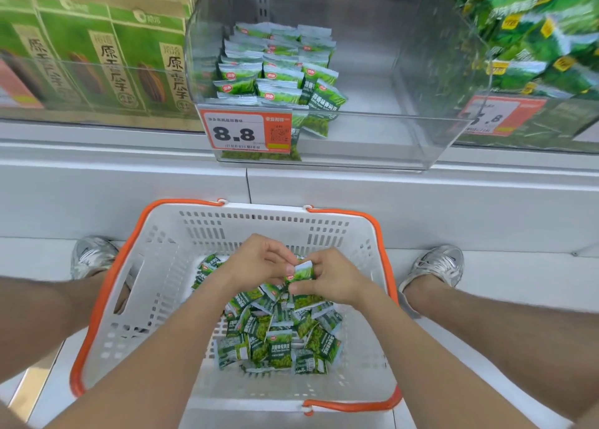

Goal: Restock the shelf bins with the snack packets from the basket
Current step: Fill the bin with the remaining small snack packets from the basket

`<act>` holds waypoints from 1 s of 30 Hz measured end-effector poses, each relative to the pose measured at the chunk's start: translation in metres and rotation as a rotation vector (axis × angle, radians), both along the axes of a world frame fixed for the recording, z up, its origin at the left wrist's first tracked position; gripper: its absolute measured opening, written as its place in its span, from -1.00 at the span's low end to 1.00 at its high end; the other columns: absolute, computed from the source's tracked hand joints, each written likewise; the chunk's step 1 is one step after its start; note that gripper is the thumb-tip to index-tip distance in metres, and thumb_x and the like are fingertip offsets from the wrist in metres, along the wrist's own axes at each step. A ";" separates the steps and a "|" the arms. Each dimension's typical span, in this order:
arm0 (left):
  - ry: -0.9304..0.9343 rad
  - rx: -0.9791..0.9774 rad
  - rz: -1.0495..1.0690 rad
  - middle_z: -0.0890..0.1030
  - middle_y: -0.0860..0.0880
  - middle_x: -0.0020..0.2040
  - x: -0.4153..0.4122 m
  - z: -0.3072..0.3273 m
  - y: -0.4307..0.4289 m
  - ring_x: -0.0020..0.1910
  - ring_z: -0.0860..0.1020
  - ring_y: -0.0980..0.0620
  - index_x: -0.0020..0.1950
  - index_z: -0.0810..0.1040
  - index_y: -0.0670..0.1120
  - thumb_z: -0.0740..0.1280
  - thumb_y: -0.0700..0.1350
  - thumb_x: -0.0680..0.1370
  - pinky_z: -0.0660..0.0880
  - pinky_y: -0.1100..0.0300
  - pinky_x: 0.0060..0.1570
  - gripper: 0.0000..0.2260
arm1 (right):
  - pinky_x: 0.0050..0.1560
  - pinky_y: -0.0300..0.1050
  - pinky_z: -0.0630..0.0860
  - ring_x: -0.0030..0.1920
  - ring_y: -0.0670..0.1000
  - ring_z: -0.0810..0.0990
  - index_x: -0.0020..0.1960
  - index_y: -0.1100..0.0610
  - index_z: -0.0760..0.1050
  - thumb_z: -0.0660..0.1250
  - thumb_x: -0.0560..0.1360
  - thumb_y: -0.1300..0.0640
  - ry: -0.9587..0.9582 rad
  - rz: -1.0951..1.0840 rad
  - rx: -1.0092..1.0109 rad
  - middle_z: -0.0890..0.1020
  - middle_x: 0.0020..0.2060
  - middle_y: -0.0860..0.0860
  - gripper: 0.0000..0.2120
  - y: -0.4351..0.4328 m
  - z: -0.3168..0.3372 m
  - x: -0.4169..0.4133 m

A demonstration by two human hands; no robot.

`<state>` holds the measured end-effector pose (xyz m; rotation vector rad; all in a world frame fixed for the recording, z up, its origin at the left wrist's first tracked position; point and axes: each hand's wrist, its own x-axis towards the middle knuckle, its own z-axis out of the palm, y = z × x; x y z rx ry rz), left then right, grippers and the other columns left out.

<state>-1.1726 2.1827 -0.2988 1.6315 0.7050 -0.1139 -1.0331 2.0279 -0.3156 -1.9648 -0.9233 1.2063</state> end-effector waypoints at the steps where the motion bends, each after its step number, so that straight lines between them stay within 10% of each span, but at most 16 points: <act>1: -0.011 0.006 0.014 0.76 -0.16 -0.12 0.001 0.005 0.000 -0.05 0.74 -0.17 0.04 0.74 -0.17 0.52 -0.28 0.55 0.70 0.03 0.00 -0.90 | -0.20 -0.03 0.42 -0.32 0.08 0.57 -0.03 0.14 0.72 0.66 0.38 0.03 0.022 -0.017 0.012 0.71 -0.22 0.26 -0.74 -0.001 0.007 0.000; 7: -0.175 0.252 0.030 0.72 0.00 -0.16 0.018 0.052 0.002 -0.23 0.64 0.05 -0.09 0.76 0.03 0.49 -0.24 0.56 0.65 0.06 -0.13 -0.83 | -0.33 -0.20 0.39 -0.45 -0.12 0.45 -0.14 -0.01 0.63 0.54 0.52 0.19 0.026 0.037 0.073 0.49 -0.49 -0.14 -0.85 0.007 0.063 0.012; 12: -0.399 0.740 0.020 0.64 0.08 -0.31 0.036 0.128 -0.011 -0.30 0.60 0.07 -0.17 0.63 0.04 0.33 -0.08 0.43 0.58 0.01 -0.22 -0.91 | -0.17 0.21 0.71 -0.26 0.08 0.75 -0.05 -0.03 0.62 0.58 0.45 0.07 -0.235 0.216 0.115 0.72 -0.21 0.06 -0.84 0.025 0.152 0.023; 17: -0.804 1.233 0.401 0.60 0.00 -0.18 0.038 0.190 -0.024 -0.18 0.53 -0.07 -0.10 0.61 -0.13 0.30 -0.19 0.59 0.44 0.02 -0.18 -0.87 | -0.35 0.04 0.60 -0.35 -0.01 0.69 0.02 -0.02 0.61 0.54 0.48 0.02 -0.416 0.209 0.296 0.68 -0.35 -0.02 -0.83 0.020 0.246 0.028; 21: -0.701 1.328 0.495 0.63 -0.03 0.05 0.044 0.196 -0.007 0.11 0.54 -0.12 0.11 0.64 -0.11 0.28 -0.25 0.58 0.39 -0.04 0.09 -0.81 | -0.14 0.28 0.61 -0.25 0.07 0.62 -0.04 0.01 0.62 0.55 0.51 0.06 -0.412 0.019 0.489 0.71 -0.24 0.05 -0.88 0.018 0.281 0.042; 25: -0.472 1.431 0.381 0.66 0.00 0.21 0.051 0.178 0.003 0.31 0.53 -0.12 0.19 0.66 -0.06 0.23 -0.10 0.67 0.33 -0.05 0.29 -0.77 | -0.11 0.08 0.65 -0.17 0.05 0.70 -0.01 0.05 0.65 0.58 0.46 0.01 -0.519 -0.295 0.686 0.73 -0.19 0.03 -0.81 0.044 0.282 0.059; 30: -0.392 1.491 0.368 0.68 0.06 0.15 0.052 0.176 0.003 0.17 0.55 -0.10 0.11 0.68 -0.01 0.18 0.00 0.70 0.33 -0.04 0.19 -0.73 | -0.27 -0.15 0.36 -0.29 -0.01 0.48 -0.02 0.17 0.67 0.68 0.32 -0.09 -0.651 -0.313 0.272 0.61 -0.27 0.04 -0.58 0.087 0.266 0.090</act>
